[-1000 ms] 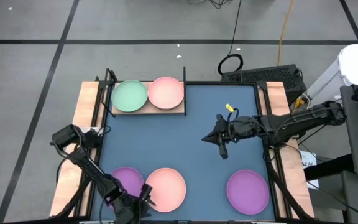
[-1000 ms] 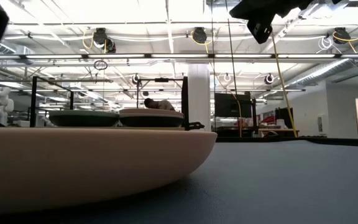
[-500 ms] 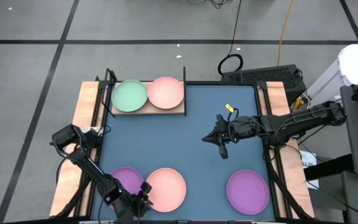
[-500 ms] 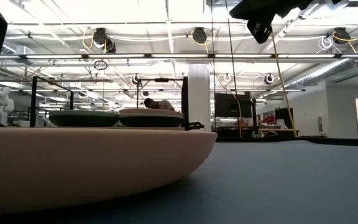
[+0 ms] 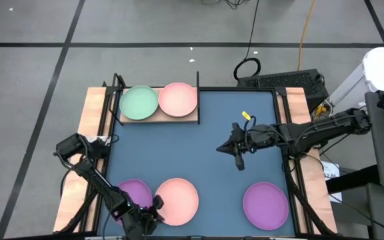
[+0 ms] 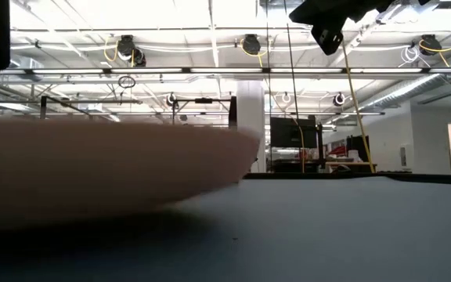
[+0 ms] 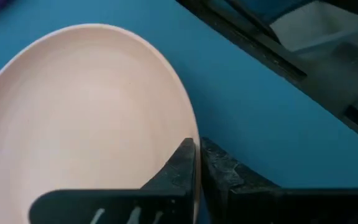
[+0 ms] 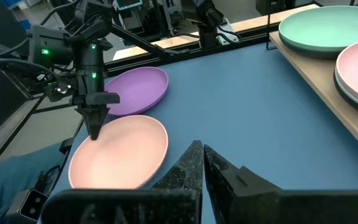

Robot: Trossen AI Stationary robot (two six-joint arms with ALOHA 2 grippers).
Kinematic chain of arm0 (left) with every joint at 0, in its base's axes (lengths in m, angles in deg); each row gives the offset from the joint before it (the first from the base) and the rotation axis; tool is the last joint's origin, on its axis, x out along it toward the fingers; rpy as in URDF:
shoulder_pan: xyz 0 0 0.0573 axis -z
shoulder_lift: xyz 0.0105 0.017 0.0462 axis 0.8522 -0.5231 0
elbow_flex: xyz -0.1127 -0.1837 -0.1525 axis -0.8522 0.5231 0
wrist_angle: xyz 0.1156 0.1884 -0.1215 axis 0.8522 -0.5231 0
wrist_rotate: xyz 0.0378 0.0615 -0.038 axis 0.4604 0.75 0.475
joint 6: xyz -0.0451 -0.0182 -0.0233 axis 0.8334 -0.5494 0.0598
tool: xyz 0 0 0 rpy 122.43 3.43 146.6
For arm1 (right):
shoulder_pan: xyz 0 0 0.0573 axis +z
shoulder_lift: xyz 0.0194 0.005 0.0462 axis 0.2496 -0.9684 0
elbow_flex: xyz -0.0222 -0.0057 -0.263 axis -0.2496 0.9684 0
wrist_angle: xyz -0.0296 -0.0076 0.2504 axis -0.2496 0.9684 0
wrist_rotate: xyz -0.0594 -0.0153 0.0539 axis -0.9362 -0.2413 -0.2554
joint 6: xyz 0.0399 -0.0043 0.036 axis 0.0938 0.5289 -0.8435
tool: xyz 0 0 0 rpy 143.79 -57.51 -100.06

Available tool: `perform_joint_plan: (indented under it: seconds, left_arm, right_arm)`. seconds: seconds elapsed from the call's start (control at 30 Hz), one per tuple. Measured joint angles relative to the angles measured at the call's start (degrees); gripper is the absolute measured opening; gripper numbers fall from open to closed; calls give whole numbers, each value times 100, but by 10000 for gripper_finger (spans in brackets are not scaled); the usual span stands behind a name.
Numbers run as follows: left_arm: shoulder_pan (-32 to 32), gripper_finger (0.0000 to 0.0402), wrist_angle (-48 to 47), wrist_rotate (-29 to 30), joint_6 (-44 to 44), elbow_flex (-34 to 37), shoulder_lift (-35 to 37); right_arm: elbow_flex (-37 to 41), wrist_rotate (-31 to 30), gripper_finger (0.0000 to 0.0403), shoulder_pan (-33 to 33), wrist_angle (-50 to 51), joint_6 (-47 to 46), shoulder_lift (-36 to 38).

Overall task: Place and stack plates onto a shelf
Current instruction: Stack the light pink plate on top of the light green plate on the shelf

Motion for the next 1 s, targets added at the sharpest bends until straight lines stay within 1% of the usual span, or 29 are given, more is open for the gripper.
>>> perform_joint_plan:
  seconds: [0.07,0.17,0.33,0.5,0.63,0.83,1.0]
  left_arm:
    - [-15,13,109,174,-86,0,12]
    - [-61,13,141,196,-459,0,121]
    - [-187,13,200,529,-939,0,606]
    - [-335,13,25,750,-1430,0,1409]
    - [-504,13,-410,981,-1692,0,2149]
    - [-880,13,-1026,1485,-1887,0,3173]
    - [-1240,13,-1335,1625,-1889,0,3717]
  right_arm:
    - [0,0,0,0,0,-2,0]
    - [0,0,0,0,0,-2,0]
    - [0,0,0,0,0,-2,0]
    - [0,2,0,0,2,2,0]
    - [0,26,0,0,8,22,-2]
    - [0,28,0,-2,20,217,-2]
    - [0,28,0,-2,43,343,-2]
